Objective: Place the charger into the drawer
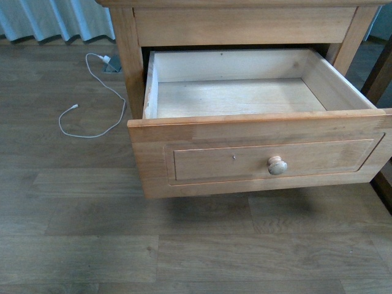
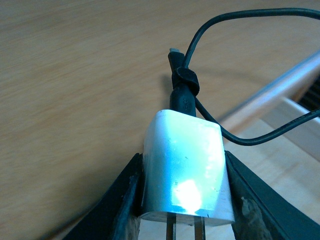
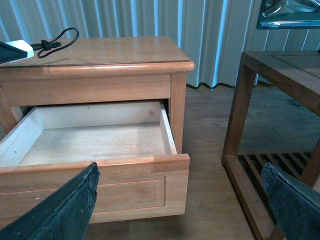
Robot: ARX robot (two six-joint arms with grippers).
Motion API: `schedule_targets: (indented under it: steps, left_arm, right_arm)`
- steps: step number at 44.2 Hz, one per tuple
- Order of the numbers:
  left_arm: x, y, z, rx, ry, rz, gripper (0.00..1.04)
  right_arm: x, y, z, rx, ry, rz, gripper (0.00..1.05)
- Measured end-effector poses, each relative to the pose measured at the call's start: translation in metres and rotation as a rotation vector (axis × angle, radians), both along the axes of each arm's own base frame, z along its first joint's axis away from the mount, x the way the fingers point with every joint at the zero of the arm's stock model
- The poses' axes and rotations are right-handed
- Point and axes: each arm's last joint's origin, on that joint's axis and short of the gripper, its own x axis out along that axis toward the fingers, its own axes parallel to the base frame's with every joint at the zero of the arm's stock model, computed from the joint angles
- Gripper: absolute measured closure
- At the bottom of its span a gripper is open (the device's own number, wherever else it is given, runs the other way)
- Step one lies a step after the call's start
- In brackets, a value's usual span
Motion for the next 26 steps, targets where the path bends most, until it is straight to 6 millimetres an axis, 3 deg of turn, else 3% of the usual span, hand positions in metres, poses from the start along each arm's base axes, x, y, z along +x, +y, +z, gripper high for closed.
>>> schedule_targets:
  steps: [6, 12, 26]
  left_arm:
    - [-0.024, -0.019, -0.001, 0.009, 0.013, -0.094, 0.63]
    - [-0.038, -0.036, -0.017, 0.034, 0.050, -0.163, 0.63]
    - [-0.038, -0.060, -0.071, 0.113, 0.156, -0.184, 0.63]
  right_arm:
    - [0.000, 0.000, 0.000, 0.000, 0.000, 0.000, 0.08]
    - [0.000, 0.000, 0.000, 0.000, 0.000, 0.000, 0.08]
    - [0.000, 0.000, 0.000, 0.000, 0.000, 0.000, 0.08]
